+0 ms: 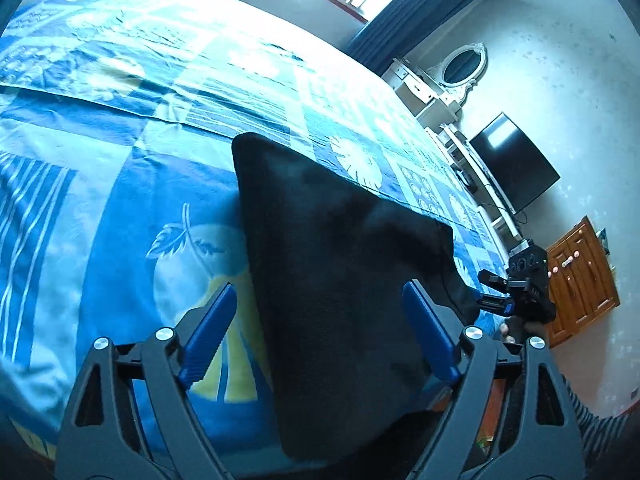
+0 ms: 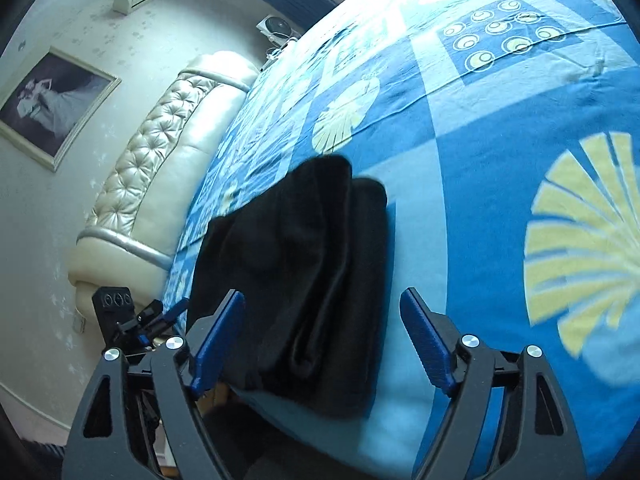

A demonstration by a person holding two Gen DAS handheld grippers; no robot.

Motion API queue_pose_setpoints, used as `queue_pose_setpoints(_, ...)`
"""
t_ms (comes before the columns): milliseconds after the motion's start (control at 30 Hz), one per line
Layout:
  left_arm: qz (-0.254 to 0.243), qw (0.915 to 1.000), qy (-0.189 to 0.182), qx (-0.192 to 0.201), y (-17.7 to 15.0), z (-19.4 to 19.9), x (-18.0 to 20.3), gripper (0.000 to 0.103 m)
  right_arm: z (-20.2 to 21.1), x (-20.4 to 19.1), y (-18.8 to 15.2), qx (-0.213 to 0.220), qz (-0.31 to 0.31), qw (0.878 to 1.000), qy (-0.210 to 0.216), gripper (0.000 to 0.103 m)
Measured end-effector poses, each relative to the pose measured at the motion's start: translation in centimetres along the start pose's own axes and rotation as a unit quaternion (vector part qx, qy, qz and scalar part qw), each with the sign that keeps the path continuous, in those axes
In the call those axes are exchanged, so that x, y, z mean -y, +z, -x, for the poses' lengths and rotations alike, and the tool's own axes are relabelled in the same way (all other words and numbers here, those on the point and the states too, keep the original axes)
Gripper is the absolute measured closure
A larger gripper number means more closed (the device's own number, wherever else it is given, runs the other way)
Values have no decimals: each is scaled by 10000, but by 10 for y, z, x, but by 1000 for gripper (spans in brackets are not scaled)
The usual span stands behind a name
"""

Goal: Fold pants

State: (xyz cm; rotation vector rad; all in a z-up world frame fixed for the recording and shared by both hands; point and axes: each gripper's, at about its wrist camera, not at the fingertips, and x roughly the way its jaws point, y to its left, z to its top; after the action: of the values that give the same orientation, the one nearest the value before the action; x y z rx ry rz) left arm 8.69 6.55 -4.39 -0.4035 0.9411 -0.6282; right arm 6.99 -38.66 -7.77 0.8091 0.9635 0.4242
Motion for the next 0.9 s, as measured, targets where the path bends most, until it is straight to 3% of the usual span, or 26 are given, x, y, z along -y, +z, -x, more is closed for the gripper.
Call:
queue_pose_setpoints(200,407,9986,-99,-335,34,-53,-26,18,-45,16,38,-188,-295,9991,248,24)
queue_pose_setpoints(400,698,9954,-280,-598,43,-82,-43,18,-68,9,49,-324,-143,9989,321,24)
queue_pose_setpoints(467,633,9958,-223,-615,45,-86,-45,32,-73,5,49,-452,2,9987,243,33)
queue_pose_setpoints(500,498,9961,-151,-705,46,-90,-43,47,-76,4,48,-522,26,9984,221,46)
queue_pose_setpoints(533,423,9961,-153,-760,46,-93,-41,57,-76,4,46,-529,18,9984,182,47)
queue_pose_setpoints(600,241,9971,5,-728,47,-93,-35,62,-75,0,45,-459,92,9988,155,54)
queue_pose_setpoints(733,-423,9956,577,-604,48,-88,-9,69,-68,-4,45,-259,63,9993,245,61)
queue_pose_setpoints(900,-806,9913,955,-406,60,-87,6,73,-63,-9,55,-87,175,9994,298,65)
